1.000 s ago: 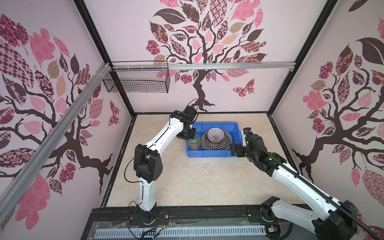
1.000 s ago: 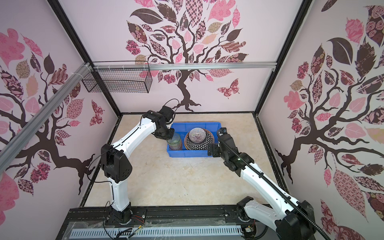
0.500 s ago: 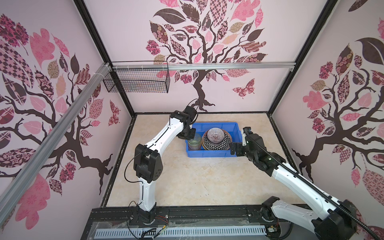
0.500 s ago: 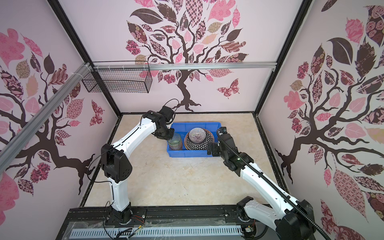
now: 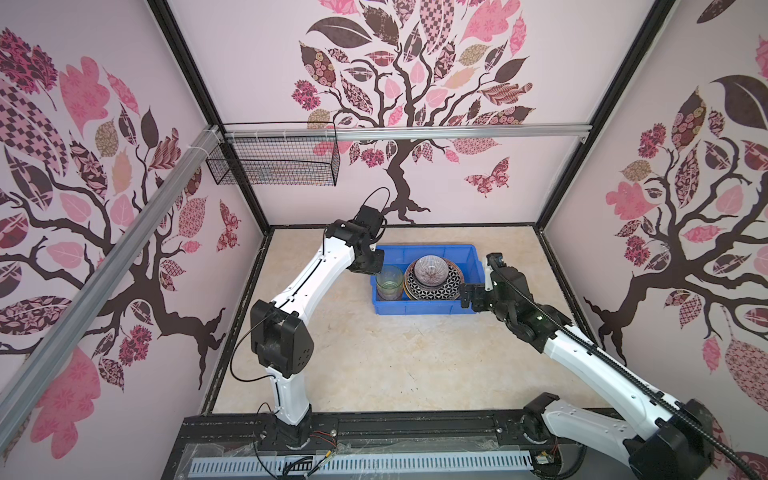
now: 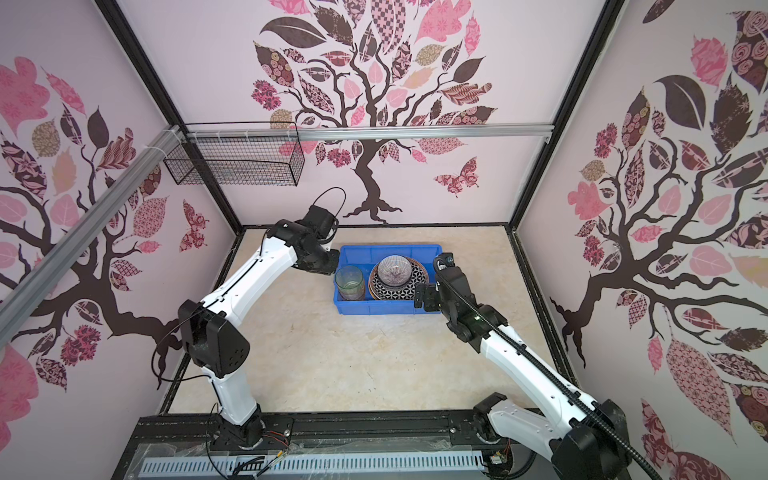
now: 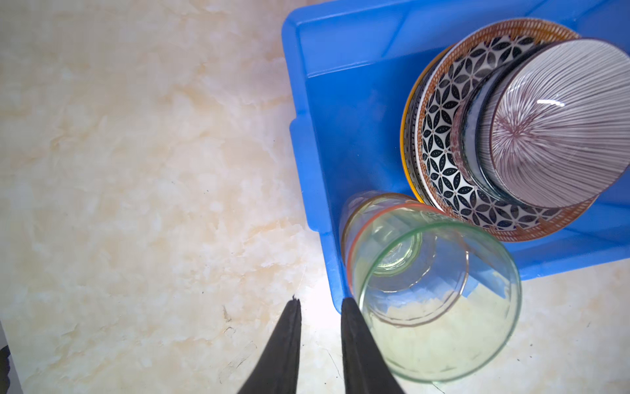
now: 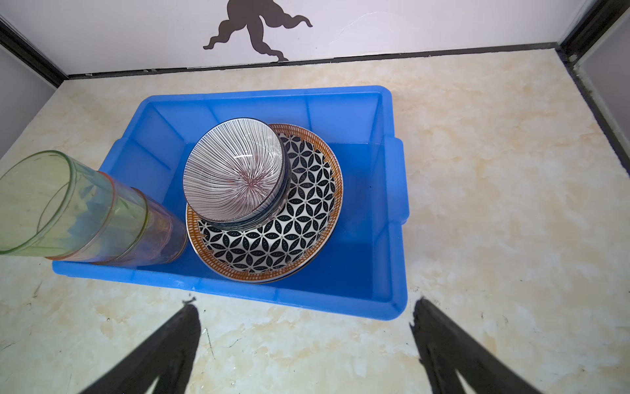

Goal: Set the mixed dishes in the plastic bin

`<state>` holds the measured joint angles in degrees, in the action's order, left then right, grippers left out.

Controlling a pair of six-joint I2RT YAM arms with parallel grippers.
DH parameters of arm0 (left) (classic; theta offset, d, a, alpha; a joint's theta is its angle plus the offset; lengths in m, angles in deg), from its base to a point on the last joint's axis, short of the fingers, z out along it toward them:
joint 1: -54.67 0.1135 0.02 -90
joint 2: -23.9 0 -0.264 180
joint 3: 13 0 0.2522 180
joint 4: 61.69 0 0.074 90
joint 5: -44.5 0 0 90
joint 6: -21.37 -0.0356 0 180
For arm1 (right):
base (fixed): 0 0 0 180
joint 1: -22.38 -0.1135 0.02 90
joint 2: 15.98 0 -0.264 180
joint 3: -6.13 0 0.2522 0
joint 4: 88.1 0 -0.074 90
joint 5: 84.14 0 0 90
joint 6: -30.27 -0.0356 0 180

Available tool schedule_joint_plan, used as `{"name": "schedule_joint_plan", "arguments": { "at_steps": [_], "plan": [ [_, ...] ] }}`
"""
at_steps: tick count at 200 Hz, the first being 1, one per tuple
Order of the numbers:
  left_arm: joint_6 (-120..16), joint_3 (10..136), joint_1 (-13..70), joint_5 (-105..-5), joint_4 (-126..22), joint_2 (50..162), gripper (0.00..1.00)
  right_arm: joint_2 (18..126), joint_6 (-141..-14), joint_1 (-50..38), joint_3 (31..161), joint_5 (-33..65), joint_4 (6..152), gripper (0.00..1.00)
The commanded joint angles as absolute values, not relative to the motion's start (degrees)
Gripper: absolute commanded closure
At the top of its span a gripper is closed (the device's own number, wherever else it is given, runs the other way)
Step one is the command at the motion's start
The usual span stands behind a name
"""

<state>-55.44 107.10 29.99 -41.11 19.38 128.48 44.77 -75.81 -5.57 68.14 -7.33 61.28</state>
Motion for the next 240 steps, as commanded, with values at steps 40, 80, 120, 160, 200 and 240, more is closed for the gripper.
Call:
{"name": "schedule_joint_plan", "arguments": {
  "at_steps": [40, 80, 120, 160, 200, 240],
  "plan": [
    [-53.84, 98.40, 36.80, -42.93, 9.72, 121.11, 0.74, 46.47, -73.98, -5.49, 70.45, -10.81, 64.25, 0.00],
    [-54.79, 94.95, 38.90, -39.17, 3.64, 119.09, 0.74, 48.29, -73.19, -5.12, 69.96, -13.51, 68.09, 0.00],
    [-50.99, 85.88, 46.99, -41.35, -6.73, 115.65, 0.73, 52.05, -76.07, 1.45, 69.97, -14.93, 69.94, 0.00],
    [-51.02, 76.20, 51.50, -41.71, -18.13, 112.77, 0.73, 54.43, -73.64, 2.77, 67.36, -18.08, 76.73, 0.00],
    [-53.00, 72.22, 51.60, -39.79, -24.46, 113.97, 0.73, 60.46, -72.77, 4.56, 69.48, -19.58, 79.90, 0.00],
    [-59.70, 65.01, 51.62, -39.89, -36.49, 113.98, 0.70, 64.49, -70.82, 9.82, 65.99, -16.86, 90.69, 0.00]
  ]
}}
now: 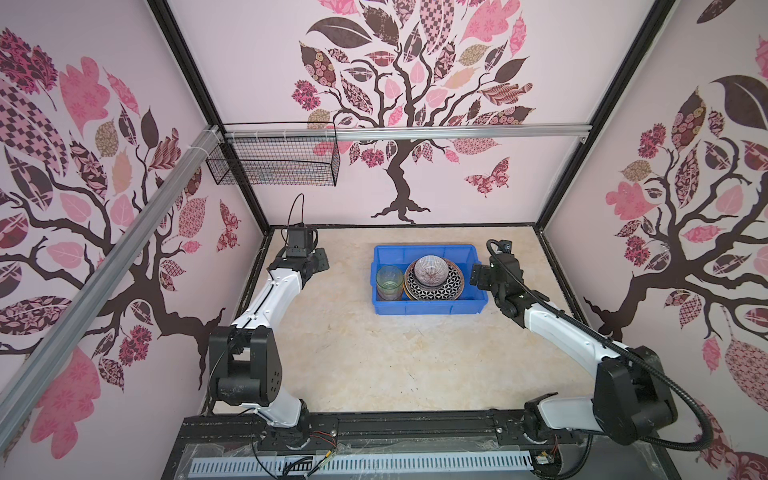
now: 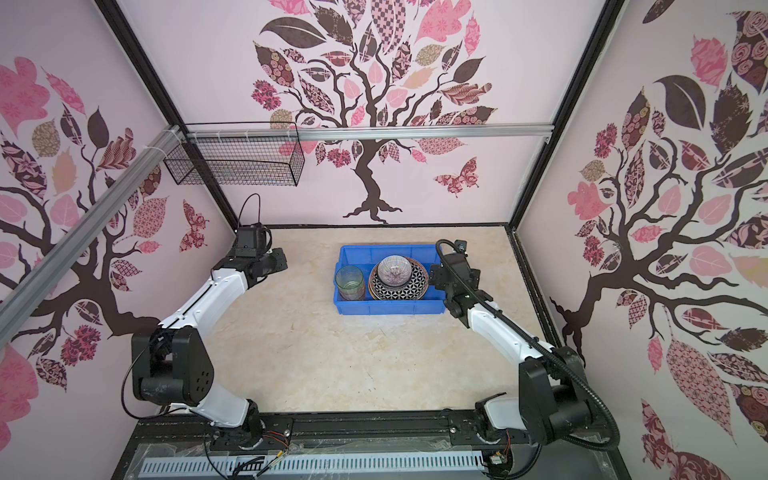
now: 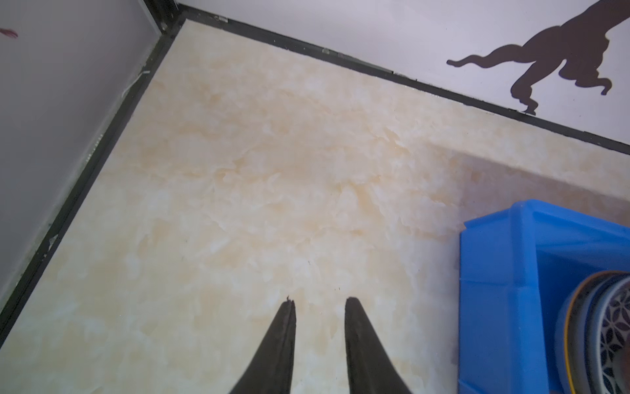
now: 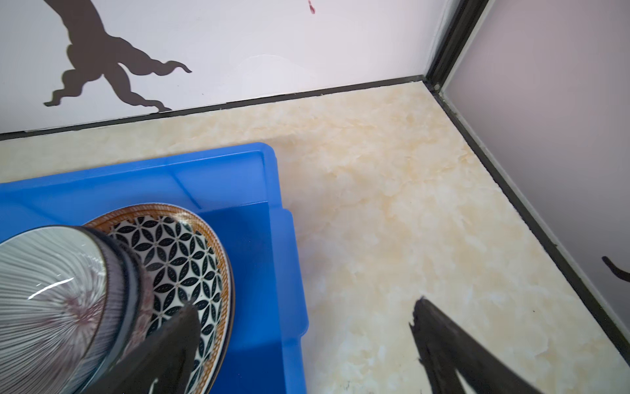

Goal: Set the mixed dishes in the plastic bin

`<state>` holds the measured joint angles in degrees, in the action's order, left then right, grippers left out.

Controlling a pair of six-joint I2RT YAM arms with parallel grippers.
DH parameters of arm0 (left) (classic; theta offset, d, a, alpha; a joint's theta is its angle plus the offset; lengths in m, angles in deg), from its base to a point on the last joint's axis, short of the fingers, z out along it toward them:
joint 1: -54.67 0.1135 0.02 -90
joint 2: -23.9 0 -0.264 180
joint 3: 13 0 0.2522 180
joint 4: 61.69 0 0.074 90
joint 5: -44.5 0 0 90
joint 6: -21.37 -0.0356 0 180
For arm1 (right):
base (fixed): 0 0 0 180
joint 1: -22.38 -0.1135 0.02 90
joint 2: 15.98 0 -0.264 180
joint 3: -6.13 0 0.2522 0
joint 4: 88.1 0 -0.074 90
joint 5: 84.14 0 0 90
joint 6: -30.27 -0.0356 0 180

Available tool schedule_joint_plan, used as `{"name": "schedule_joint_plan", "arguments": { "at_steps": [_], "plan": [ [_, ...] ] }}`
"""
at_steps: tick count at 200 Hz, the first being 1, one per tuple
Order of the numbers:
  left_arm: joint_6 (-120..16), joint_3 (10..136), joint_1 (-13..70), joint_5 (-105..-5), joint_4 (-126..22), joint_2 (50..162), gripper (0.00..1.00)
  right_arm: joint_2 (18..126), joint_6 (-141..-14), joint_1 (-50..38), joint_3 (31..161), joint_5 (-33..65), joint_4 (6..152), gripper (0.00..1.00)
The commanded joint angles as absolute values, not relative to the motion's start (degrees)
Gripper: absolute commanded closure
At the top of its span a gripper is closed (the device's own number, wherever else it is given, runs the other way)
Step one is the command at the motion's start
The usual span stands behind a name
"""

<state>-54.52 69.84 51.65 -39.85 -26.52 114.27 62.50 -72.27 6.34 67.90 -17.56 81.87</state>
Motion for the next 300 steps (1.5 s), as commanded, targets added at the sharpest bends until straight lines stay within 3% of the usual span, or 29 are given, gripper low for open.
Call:
{"name": "schedule_joint_plan", "arguments": {
  "at_steps": [1, 61, 144, 300],
  "plan": [
    [-59.77, 64.79, 51.61, -39.79, -36.80, 113.99, 0.70, 64.51, -70.86, 10.03, 65.75, -16.75, 90.96, 0.00],
    [-63.07, 56.79, 51.68, -36.06, -47.84, 115.22, 0.69, 66.49, -69.40, 18.14, 58.48, -13.32, 103.87, 0.00],
    [-67.55, 43.94, 51.77, -28.93, -63.33, 110.94, 0.70, 69.09, -68.87, 21.85, 48.08, -11.69, 119.42, 0.00],
    [-67.56, 21.86, 53.14, -34.21, -99.22, 112.59, 0.69, 72.89, -64.23, 22.09, 35.83, 1.10, 145.00, 0.00]
  ]
}}
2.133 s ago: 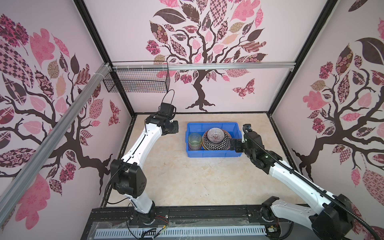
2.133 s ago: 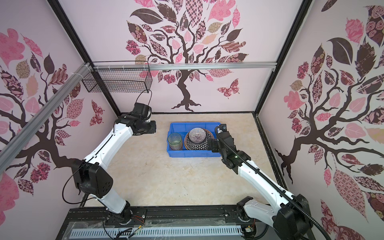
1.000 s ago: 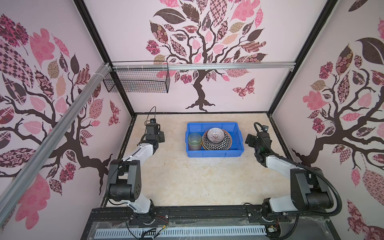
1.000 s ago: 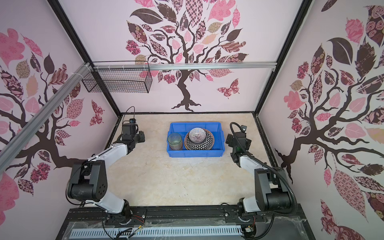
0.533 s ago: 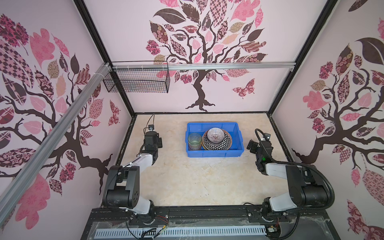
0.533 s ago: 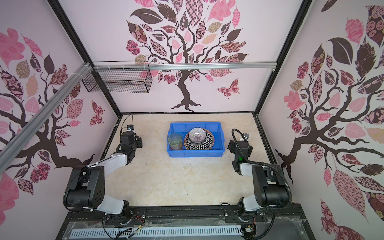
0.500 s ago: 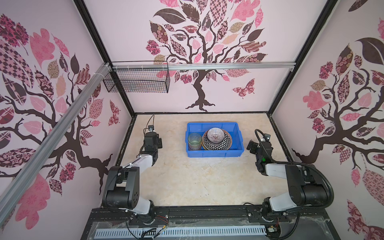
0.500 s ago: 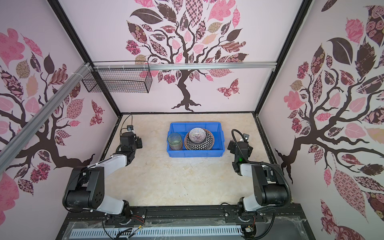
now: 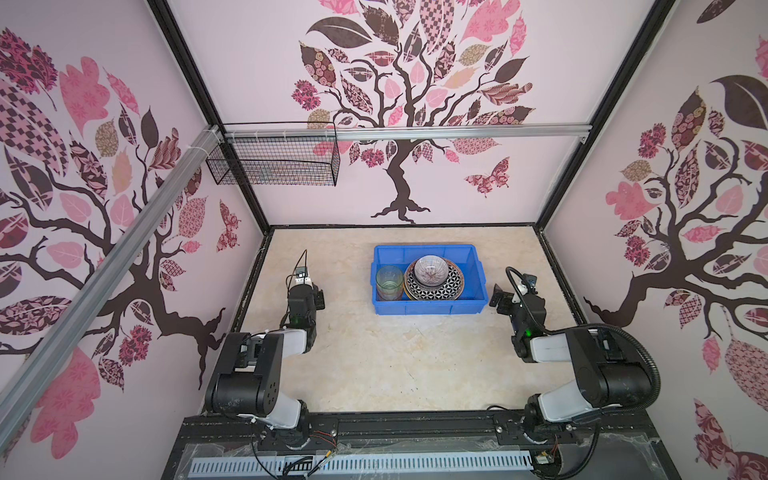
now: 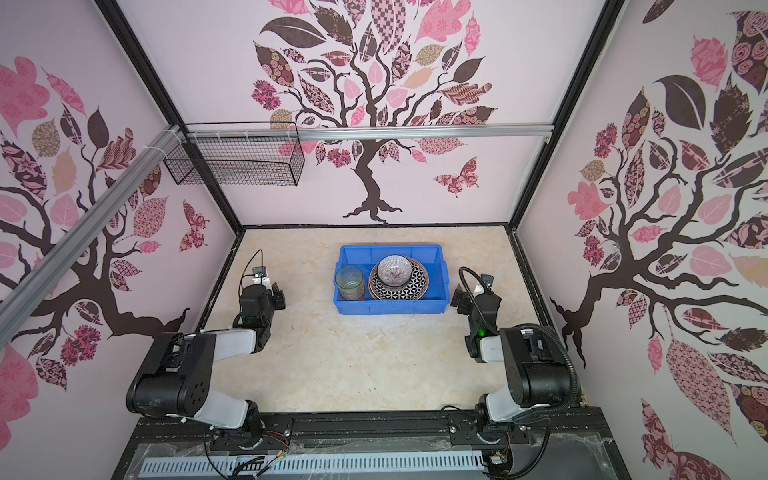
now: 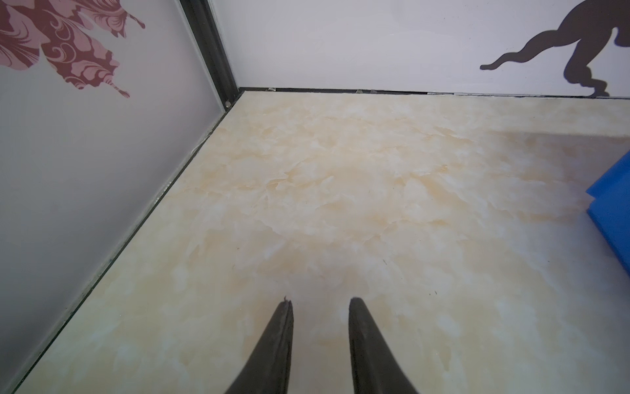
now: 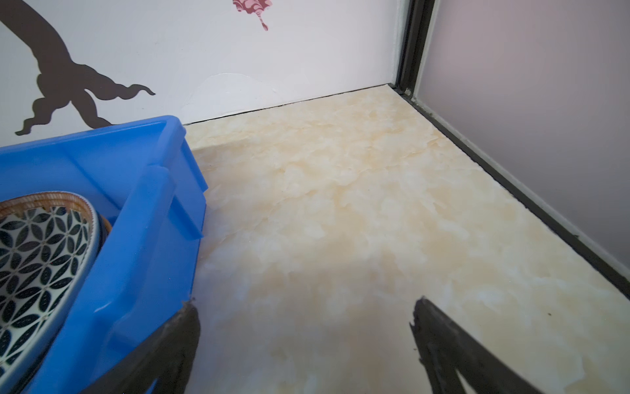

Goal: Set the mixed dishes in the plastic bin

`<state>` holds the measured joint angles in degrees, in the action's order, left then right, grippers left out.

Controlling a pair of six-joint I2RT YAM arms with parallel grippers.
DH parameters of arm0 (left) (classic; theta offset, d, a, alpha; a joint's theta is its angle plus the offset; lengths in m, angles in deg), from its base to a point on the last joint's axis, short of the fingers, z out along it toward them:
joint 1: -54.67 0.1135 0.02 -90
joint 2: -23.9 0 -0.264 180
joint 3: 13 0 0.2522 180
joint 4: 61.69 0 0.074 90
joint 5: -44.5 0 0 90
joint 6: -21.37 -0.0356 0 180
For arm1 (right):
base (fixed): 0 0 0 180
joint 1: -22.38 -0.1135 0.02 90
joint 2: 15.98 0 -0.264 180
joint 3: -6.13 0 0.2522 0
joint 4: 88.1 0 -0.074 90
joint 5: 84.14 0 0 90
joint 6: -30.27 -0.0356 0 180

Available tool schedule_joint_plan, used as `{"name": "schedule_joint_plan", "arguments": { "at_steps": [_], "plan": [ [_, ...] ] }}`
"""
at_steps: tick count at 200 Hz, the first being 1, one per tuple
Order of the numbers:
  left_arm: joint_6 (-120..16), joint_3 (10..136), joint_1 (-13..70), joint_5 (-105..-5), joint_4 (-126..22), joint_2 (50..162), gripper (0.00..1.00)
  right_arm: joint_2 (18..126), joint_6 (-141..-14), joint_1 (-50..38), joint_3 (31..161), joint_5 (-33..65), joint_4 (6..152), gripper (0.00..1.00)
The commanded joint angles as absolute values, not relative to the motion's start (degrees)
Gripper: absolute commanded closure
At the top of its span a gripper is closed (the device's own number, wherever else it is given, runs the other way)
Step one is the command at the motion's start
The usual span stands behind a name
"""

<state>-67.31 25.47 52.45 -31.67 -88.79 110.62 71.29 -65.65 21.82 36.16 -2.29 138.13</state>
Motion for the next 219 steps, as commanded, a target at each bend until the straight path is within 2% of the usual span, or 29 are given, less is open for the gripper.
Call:
{"name": "schedule_joint_plan", "arguments": {
  "at_steps": [1, 11, 37, 65, 69, 71, 74, 76, 78, 219],
  "plan": [
    [-67.66, 21.72, 53.11, -34.32, -99.63, 112.81, 0.69, 72.97, -64.18, 22.10, 35.77, 1.15, 145.23, 0.00],
    [-67.78, 21.29, 53.17, -34.38, -102.77, 114.16, 0.69, 73.53, -63.89, 22.05, 35.16, 1.55, 146.90, 0.00],
    [-67.33, 21.83, 53.18, -33.77, -100.17, 113.58, 0.68, 73.58, -63.91, 22.11, 35.31, 1.65, 146.73, 0.00],
    [-65.75, 23.12, 54.94, -35.67, -96.84, 113.10, 0.60, 73.76, -63.69, 22.01, 35.53, 1.73, 146.46, 0.00],
    [-65.69, 23.00, 54.94, -35.57, -97.47, 113.34, 0.49, 73.76, -63.64, 21.99, 35.51, 1.69, 146.53, 0.00],
    [-65.72, 23.00, 54.94, -35.52, -97.73, 113.43, 0.36, 73.76, -63.68, 22.01, 35.53, 1.67, 146.52, 0.00],
    [-65.69, 23.05, 54.94, -35.48, -97.83, 113.46, 0.10, 73.76, -63.69, 22.00, 35.53, 1.65, 146.52, 0.00],
    [-65.70, 23.01, 54.94, -35.43, -97.74, 113.42, 0.04, 73.71, -63.69, 22.02, 35.49, 1.64, 146.52, 0.00],
    [-65.72, 23.00, 54.94, -35.47, -97.54, 113.30, 0.03, 73.75, -63.69, 21.96, 35.52, 1.68, 146.52, 0.00],
    [-65.82, 22.95, 54.95, -35.65, -97.30, 113.11, 0.02, 73.67, -63.60, 21.85, 35.35, 1.38, 146.69, 0.00]
  ]
}}
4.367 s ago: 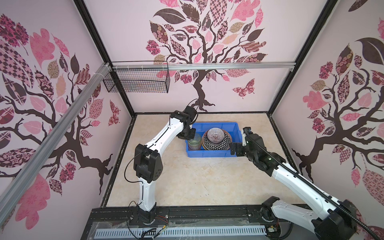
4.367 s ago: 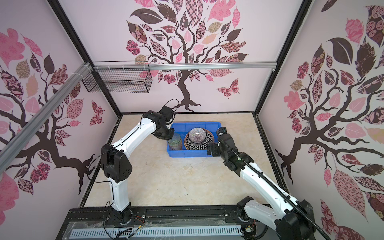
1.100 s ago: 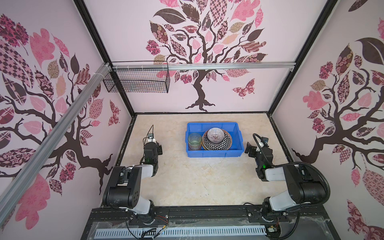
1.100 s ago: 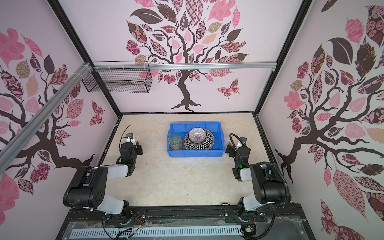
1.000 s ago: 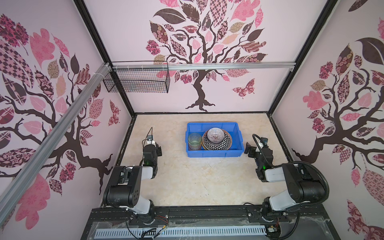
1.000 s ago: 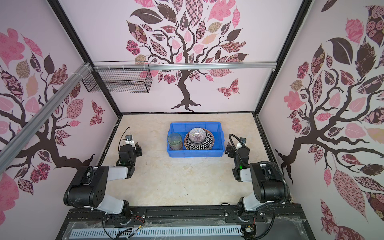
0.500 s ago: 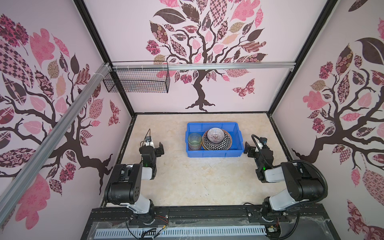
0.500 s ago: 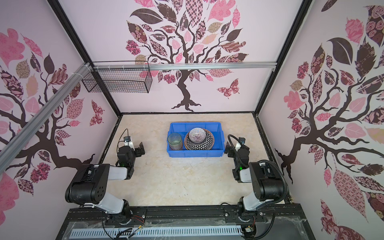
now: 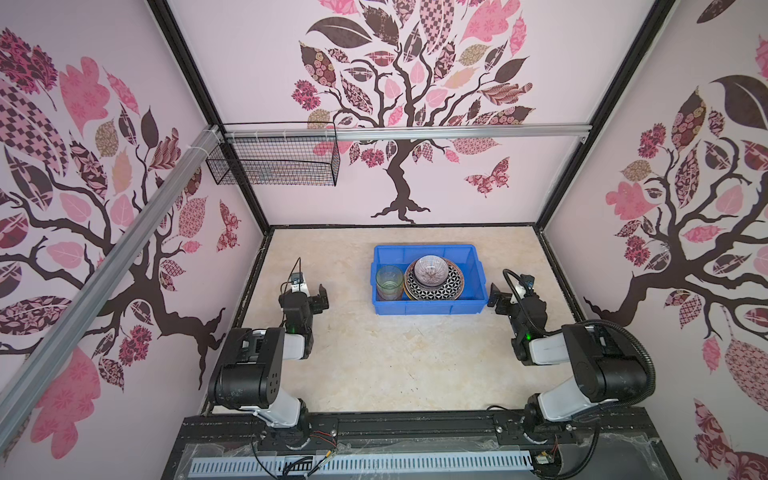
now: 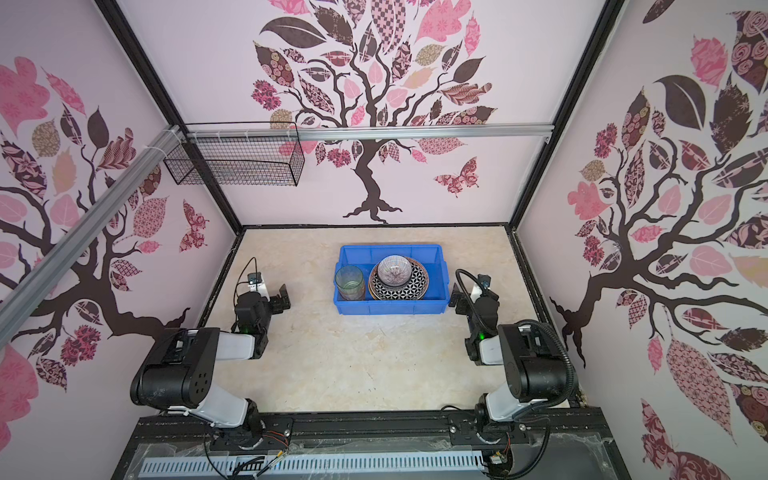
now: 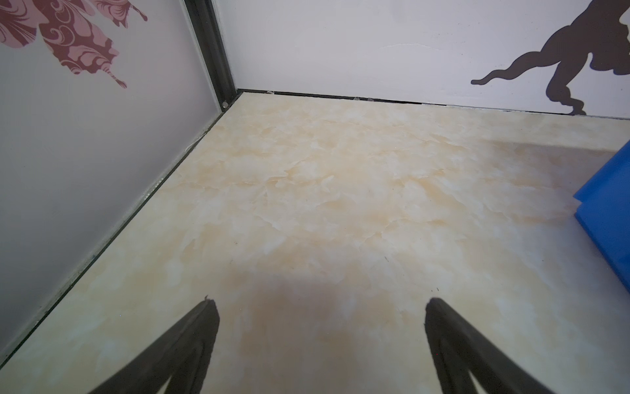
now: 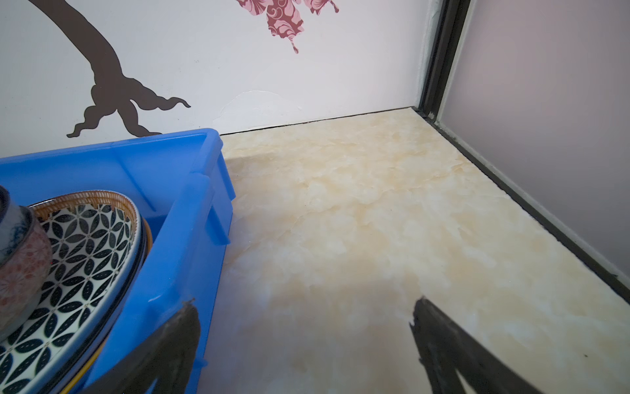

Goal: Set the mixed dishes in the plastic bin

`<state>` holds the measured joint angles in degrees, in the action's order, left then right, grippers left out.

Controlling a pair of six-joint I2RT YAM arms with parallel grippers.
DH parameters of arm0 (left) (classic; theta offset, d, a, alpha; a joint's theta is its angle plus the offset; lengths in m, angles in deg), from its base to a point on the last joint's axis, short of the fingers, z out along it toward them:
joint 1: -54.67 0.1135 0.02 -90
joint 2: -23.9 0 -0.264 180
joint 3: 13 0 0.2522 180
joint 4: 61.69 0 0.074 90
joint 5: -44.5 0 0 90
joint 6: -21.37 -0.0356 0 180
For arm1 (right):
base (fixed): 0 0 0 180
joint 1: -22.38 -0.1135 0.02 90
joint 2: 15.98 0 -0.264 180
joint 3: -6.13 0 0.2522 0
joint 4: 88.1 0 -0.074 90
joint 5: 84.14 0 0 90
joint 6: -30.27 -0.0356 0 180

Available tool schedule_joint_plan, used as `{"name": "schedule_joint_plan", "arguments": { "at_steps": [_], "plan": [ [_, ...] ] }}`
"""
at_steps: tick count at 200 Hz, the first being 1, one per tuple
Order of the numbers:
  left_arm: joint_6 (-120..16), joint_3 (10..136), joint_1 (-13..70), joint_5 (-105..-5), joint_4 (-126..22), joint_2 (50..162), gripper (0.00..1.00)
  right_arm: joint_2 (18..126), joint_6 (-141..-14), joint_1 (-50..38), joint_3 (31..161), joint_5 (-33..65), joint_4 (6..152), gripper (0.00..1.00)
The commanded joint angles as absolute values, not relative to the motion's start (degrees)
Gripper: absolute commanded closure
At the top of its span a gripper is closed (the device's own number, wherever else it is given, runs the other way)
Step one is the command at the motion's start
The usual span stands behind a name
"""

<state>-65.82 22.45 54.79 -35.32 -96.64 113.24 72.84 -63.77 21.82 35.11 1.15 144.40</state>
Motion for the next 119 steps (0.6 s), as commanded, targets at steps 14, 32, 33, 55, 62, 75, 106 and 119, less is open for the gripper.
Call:
{"name": "schedule_joint_plan", "arguments": {
  "at_steps": [14, 32, 33, 55, 62, 75, 106, 119],
  "plan": [
    [-65.80, 22.91, 54.95, -35.70, -97.23, 113.09, 0.02, 73.67, -63.60, 21.79, 35.35, 1.37, 146.69, 0.00],
    [-65.82, 22.97, 54.94, -35.73, -97.23, 113.06, 0.02, 73.67, -63.60, 21.83, 35.36, 1.43, 146.69, 0.00],
    [-65.78, 22.89, 54.94, -35.74, -97.23, 113.04, 0.02, 73.62, -63.60, 21.84, 35.36, 1.40, 146.69, 0.00],
    [-65.79, 22.96, 54.95, -35.70, -97.15, 113.20, 0.02, 73.67, -63.60, 21.84, 35.34, 1.38, 146.71, 0.00],
    [-65.74, 23.14, 54.94, -35.67, -97.15, 113.20, 0.02, 73.67, -63.60, 21.84, 35.36, 1.38, 146.74, 0.00],
    [-65.85, 23.22, 54.94, -35.70, -97.06, 113.28, 0.02, 73.67, -63.60, 21.83, 35.31, 1.39, 146.69, 0.00],
    [-65.86, 23.13, 54.94, -35.66, -97.01, 113.29, 0.02, 73.67, -63.60, 21.81, 35.35, 1.46, 146.69, 0.00],
    [-65.80, 23.01, 54.94, -35.70, -97.14, 113.19, 0.02, 73.65, -63.60, 21.83, 35.35, 1.38, 146.67, 0.00]
  ]
}}
